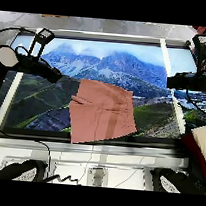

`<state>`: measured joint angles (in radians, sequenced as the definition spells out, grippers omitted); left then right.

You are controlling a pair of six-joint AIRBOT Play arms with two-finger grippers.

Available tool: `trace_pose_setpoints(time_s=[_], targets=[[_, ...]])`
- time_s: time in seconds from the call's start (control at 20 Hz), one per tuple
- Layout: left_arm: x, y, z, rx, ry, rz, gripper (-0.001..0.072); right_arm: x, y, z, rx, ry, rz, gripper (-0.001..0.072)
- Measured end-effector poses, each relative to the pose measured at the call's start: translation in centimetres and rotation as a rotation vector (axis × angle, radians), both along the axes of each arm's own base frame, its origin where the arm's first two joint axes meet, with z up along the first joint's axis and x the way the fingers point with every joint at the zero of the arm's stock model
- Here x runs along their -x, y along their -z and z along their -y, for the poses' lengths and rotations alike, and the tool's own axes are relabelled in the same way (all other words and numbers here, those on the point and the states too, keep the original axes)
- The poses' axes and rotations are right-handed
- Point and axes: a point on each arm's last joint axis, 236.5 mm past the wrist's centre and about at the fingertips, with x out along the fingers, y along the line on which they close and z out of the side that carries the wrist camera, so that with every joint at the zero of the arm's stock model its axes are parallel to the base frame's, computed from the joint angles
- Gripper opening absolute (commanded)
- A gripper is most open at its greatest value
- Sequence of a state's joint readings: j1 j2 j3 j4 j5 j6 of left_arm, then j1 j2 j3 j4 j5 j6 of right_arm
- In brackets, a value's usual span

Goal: Fold the clothes and pants, and hang the long-sleeved shirts on hangers.

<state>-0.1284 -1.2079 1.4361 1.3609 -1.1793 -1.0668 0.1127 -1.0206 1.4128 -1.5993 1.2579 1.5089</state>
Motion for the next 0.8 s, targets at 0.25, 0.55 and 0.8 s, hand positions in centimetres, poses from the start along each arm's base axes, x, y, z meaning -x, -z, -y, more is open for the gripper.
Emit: trace_pose_setpoints(time_s=[0.25, 0.55, 0.8], targets=[[0.0, 0.0, 0.0, 0.000, 0.000, 0.000, 0.0462, -0.8, 0.4, 1.4, 0.062, -0.015, 0.009, 0.0021], [0.1, -0.2, 0.8, 0.045, -0.004, -0.009, 0.0462, 4.9, 13.6, 4.9, -0.032, -0.059, -0.401, 0.0022], [0.5, -0.8, 2.8, 0.149, 0.006, -0.028, 0.0463, 11.1, 23.1, -0.9, -0.405, -0.101, -0.603, 0.0497]])
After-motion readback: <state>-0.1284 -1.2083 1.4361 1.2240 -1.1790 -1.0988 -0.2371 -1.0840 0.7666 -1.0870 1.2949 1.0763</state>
